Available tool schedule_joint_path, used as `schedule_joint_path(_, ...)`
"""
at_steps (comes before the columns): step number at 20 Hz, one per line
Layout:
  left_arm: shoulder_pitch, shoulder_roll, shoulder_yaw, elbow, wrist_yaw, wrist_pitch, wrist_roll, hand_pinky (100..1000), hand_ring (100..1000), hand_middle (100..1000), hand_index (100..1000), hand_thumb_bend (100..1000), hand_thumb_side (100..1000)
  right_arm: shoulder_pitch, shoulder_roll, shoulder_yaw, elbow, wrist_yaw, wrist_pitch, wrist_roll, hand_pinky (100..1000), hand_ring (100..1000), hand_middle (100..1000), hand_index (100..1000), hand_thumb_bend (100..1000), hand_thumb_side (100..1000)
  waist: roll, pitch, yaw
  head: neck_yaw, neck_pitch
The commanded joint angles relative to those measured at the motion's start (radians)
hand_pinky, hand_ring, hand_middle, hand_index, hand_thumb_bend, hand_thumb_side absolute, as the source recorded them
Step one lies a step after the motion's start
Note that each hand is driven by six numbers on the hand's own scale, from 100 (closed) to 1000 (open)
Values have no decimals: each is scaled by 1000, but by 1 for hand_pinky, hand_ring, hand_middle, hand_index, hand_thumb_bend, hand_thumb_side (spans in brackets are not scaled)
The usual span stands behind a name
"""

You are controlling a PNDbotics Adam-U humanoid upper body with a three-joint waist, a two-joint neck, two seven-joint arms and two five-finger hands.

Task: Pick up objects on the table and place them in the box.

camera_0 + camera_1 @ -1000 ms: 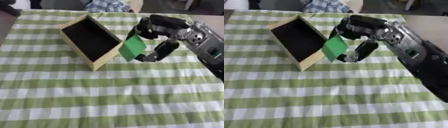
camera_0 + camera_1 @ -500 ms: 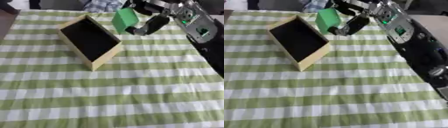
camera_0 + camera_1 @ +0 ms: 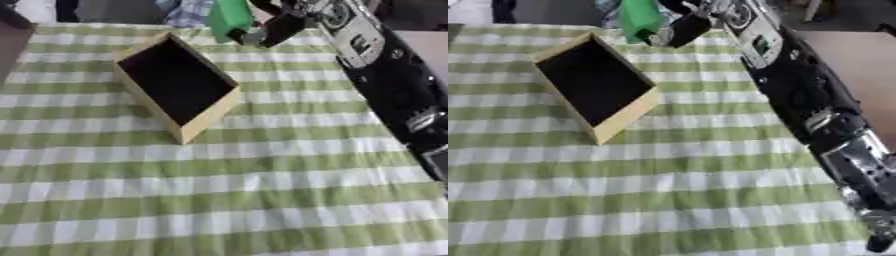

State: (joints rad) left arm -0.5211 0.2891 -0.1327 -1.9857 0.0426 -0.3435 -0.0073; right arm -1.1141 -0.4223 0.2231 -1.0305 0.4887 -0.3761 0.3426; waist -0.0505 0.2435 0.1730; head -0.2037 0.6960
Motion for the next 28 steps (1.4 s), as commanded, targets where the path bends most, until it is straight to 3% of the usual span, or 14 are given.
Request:
schedule_joint_path(1, -23, 5, 3, -14, 3, -5, 0, 536, 635, 580, 715, 100, 566, -47, 40, -41, 26, 79, 4, -30, 100, 121, 157, 405, 100, 260, 6, -17, 5, -14, -18)
schedule_joint_path(9, -57, -17, -3, -14, 13, -12, -2, 539, 635, 580, 714, 100, 566, -96, 162, -119, 86, 293, 45, -136, 100, 117, 156, 403, 100, 244, 7, -2, 31, -61, -40)
schedule_joint_path(18, -80, -32, -7, -14, 21, -17, -6, 539, 635, 580, 714, 100, 566, -113, 241, -151, 145, 433, 61, -183, 100, 116, 156, 403, 100, 246, 11, 12, 50, -80, -50)
schedule_joint_path(20, -79, -32, -8, -14, 21, -16, -8, 538, 635, 580, 714, 100, 566, -111, 247, -150, 160, 460, 67, -181, 100, 125, 166, 408, 100, 177, 10, 13, 52, -83, -52)
schedule_joint_path(24, -75, -32, -9, -14, 22, -15, -13, 538, 634, 580, 714, 100, 566, -111, 261, -139, 199, 582, 78, -164, 100, 145, 186, 428, 100, 153, 8, 13, 53, -80, -52)
schedule_joint_path(28, -68, -29, -8, -14, 21, -12, -15, 537, 634, 580, 714, 100, 566, -107, 265, -124, 233, 676, 61, -87, 100, 194, 224, 439, 100, 111, 6, 11, 52, -74, -51)
